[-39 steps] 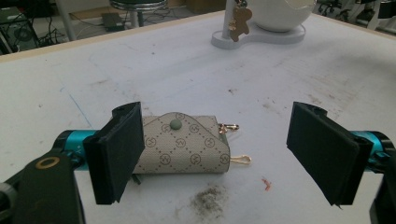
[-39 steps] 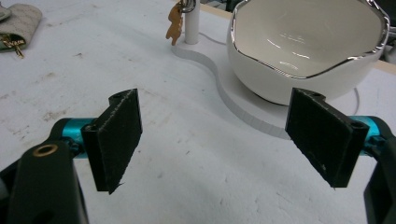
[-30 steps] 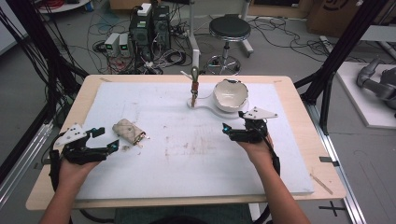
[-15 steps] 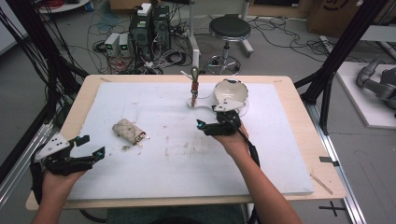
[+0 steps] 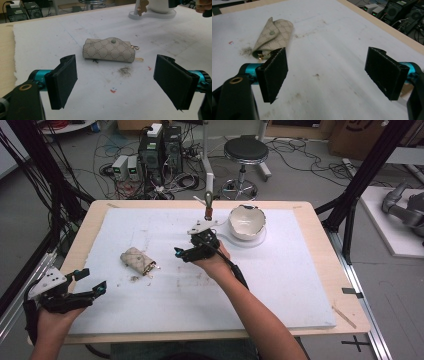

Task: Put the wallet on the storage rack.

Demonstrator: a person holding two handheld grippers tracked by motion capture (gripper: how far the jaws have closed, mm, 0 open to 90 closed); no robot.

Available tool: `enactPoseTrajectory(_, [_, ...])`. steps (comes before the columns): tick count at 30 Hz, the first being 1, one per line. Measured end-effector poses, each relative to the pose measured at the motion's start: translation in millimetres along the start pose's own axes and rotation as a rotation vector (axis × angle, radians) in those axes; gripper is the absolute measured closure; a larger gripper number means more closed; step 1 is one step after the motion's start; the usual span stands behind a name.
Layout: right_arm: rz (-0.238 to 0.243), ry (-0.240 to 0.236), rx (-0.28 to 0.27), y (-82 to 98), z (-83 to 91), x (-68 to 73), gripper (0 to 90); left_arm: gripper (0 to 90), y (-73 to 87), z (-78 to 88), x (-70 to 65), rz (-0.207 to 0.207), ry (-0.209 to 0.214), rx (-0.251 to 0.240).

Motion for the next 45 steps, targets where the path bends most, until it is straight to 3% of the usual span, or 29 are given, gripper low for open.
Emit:
enactPoseTrajectory(4, [-0.004, -0.03, 0.008, -8.8, -16.4, 10.7, 18.9, 19.0, -0.5, -0.9, -0.1, -0.002, 0.003, 0.0])
enactPoseTrajectory(14, [0.048, -0.071, 0.054, -21.8, -56.9, 34.7, 18.9, 19.0, -0.7, -0.2, 1.5, 0.002, 0.001, -0.004])
enactPoseTrajectory(31, [0.032, -0.128, 0.12, -12.7, -102.7, 64.0, 18.9, 19.0, -0.7, -0.2, 1.7, 0.001, 0.001, -0.004])
enactPoseTrajectory(39, [0.024, -0.15, 0.159, -5.2, -116.0, 76.1, 17.3, 19.0, -0.6, -0.1, 2.2, 0.001, -0.001, -0.003])
enactPoseTrajectory(43, [-0.01, -0.172, 0.17, -1.3, -120.8, 81.4, 16.1, 19.0, -0.5, -0.4, 2.0, 0.0, -0.002, -0.001])
enactPoseTrajectory(45, [0.004, -0.174, 0.188, 1.2, -123.5, 85.0, 16.1, 19.0, -0.6, -0.4, 1.8, -0.001, -0.001, -0.002])
Point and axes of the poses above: each handheld gripper's, and its own axes: z roughly backward along the jaws, y roughly out of its underside, x roughly to its left, the point moved 6 cm from there along -z, roughly forward along the jaws, and after that the axes turned 3 degrees about -x, right-handed, at the moved point
